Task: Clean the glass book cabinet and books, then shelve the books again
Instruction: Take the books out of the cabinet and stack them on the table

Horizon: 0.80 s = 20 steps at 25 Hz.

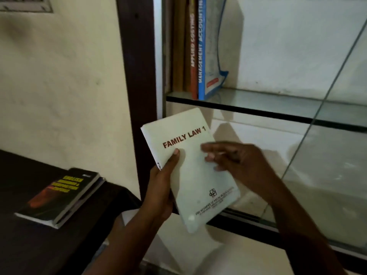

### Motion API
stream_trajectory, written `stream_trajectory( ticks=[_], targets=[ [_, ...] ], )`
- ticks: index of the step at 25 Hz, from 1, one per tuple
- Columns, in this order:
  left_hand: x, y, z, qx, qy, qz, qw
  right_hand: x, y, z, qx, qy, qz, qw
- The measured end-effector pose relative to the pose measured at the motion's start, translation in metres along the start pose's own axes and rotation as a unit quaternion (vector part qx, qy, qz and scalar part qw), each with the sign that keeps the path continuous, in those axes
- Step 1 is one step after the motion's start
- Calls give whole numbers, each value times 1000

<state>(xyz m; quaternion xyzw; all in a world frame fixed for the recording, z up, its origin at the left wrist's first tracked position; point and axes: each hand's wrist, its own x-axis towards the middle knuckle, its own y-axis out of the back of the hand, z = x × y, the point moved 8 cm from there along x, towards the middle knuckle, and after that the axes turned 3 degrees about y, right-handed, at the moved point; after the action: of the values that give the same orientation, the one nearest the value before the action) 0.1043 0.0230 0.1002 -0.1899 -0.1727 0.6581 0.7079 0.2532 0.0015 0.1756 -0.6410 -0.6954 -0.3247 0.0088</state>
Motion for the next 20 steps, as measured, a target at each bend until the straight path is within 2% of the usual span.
stream_trajectory(
  ticks=[2, 5, 9, 14, 16, 18, 20],
  targets=[
    [-10, 3, 28, 7, -24, -15, 1000, 17, 15, -36, 36, 42, 41, 998],
    [-16, 13, 74, 32, -90, 5, 995, 47, 29, -70, 47, 92, 130, 986],
    [-18, 18, 109, 50, -154, 48, 986, 102, 33, -79, -30, 90, 228, 969],
    [-13, 10, 130, 34, -179, 61, 981, 167, 21, -58, -18, 24, 223, 974],
    [-11, 9, 133, 30, -181, 64, 981, 169, 20, -49, -50, 10, 210, 976],
    [-8, 9, 135, 27, -182, 65, 981, 158, 32, -50, -83, 17, 237, 968],
    [-5, 9, 135, 28, -181, 68, 981, 144, 49, -56, -65, 26, 269, 961]
  ],
)
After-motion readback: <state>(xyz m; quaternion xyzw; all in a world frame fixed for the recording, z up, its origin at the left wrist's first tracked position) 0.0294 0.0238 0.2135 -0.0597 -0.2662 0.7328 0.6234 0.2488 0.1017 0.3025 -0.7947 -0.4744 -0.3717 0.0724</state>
